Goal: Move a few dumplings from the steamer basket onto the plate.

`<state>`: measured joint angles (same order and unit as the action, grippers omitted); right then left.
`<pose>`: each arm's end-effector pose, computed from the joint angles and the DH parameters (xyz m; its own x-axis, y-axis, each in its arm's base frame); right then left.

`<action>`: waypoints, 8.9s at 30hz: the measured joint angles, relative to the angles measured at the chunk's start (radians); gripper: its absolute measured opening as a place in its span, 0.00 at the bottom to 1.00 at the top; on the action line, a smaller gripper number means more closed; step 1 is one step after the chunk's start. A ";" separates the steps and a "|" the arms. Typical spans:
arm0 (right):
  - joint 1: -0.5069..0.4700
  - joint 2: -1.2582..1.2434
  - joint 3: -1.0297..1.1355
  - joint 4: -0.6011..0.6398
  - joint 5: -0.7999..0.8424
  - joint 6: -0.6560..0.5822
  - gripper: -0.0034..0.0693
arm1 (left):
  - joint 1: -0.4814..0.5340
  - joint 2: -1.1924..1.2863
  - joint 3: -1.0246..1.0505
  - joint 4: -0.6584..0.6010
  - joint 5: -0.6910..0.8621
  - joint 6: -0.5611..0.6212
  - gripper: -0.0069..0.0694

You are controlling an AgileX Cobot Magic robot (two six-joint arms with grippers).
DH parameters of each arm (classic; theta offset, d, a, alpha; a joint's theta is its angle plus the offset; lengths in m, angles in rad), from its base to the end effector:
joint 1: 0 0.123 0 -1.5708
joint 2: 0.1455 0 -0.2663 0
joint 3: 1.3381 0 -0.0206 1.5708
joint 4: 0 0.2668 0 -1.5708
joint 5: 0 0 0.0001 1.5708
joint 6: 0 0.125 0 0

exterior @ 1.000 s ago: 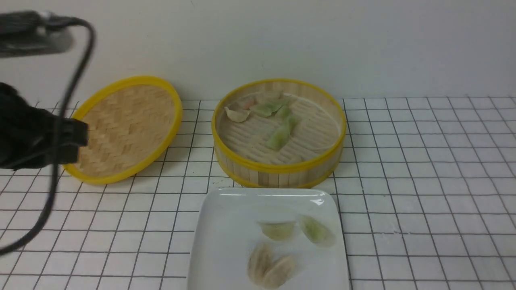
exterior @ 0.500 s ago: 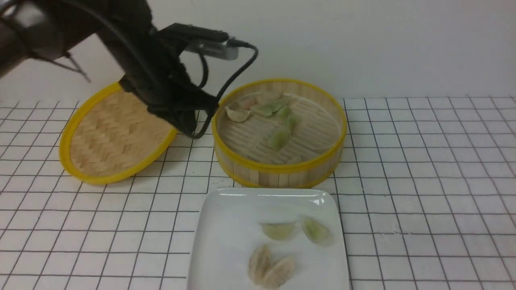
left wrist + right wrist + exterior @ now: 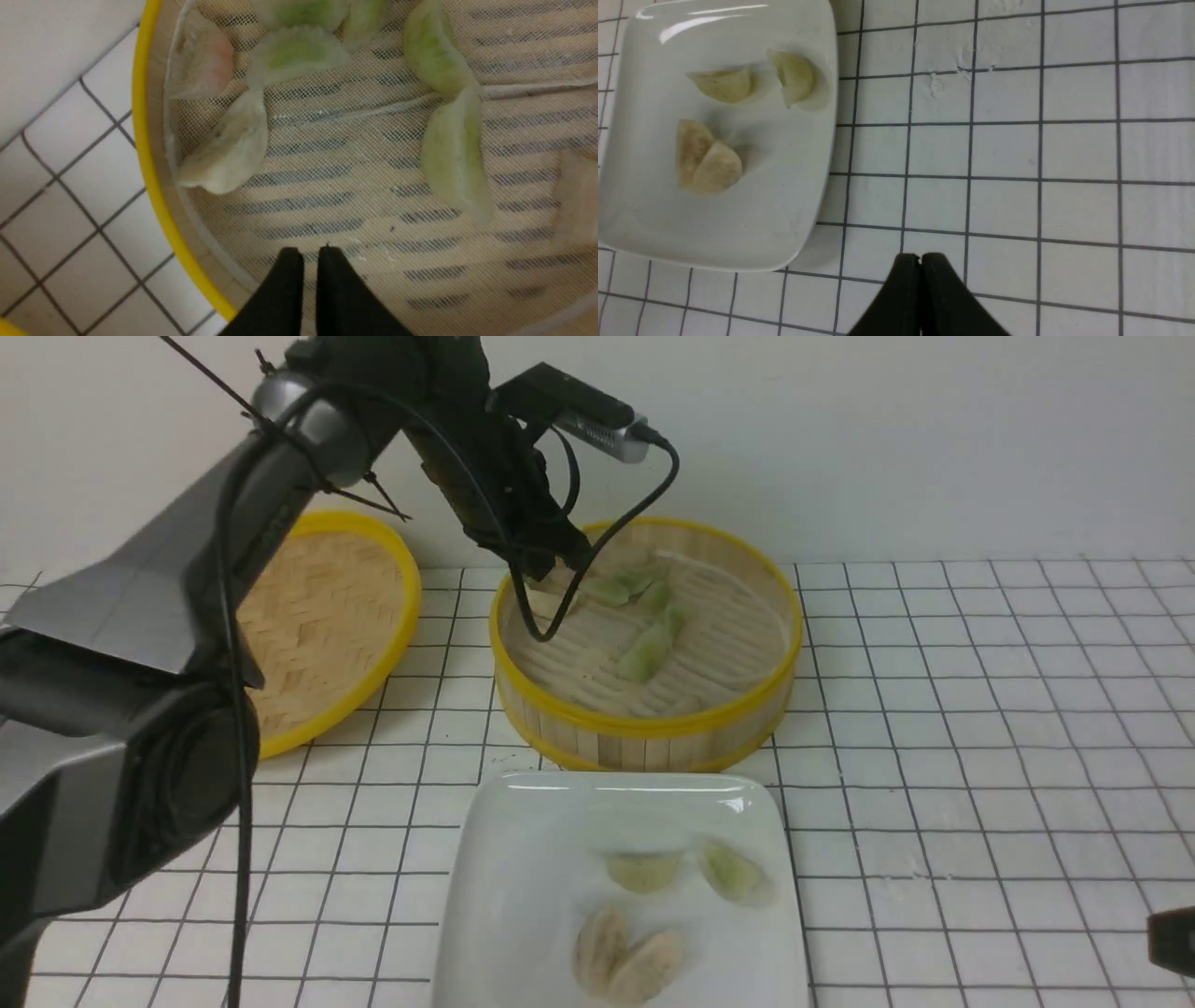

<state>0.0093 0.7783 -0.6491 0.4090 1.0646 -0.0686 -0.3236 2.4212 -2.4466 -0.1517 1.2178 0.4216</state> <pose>0.1627 0.0450 0.2421 -0.8927 0.1212 -0.4340 -0.0531 0.9281 0.3685 0.5084 -0.1892 0.2078 -0.6533 0.5955 -0.4675 0.6551 0.7542 0.0451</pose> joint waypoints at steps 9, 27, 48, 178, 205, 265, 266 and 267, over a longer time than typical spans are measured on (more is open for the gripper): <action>0.000 0.001 0.000 0.011 -0.004 -0.007 0.03 | -0.001 0.115 -0.008 0.007 -0.226 0.099 0.48; 0.000 0.001 0.000 0.012 -0.008 -0.030 0.03 | -0.017 0.201 -0.027 0.108 -0.281 0.043 0.40; 0.000 0.001 0.000 0.035 -0.007 -0.066 0.03 | -0.064 0.028 -0.234 0.066 0.035 -0.197 0.37; 0.590 1.283 -0.990 -0.074 0.087 -0.014 0.60 | -0.057 -1.590 1.285 0.227 0.056 -0.491 0.08; 0.590 -0.216 -0.466 -0.450 -0.128 0.235 0.03 | -0.057 -1.581 1.285 0.047 -0.263 -0.472 0.08; 0.590 -0.797 0.104 -0.810 -0.487 0.656 0.03 | 0.097 -2.162 2.030 0.152 -0.805 -0.384 0.08; 0.590 -0.797 0.104 -0.810 -0.487 0.656 0.03 | 0.135 -2.205 2.091 0.152 -0.829 -0.383 0.08; 0.590 -0.797 0.104 -0.810 -0.487 0.656 0.03 | 0.147 -2.212 2.115 0.152 -0.834 -0.383 0.08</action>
<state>0.5996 -0.0190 -0.5451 -0.4010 0.5780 0.5869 -0.1761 0.2096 -0.3316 0.0000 0.3843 0.0384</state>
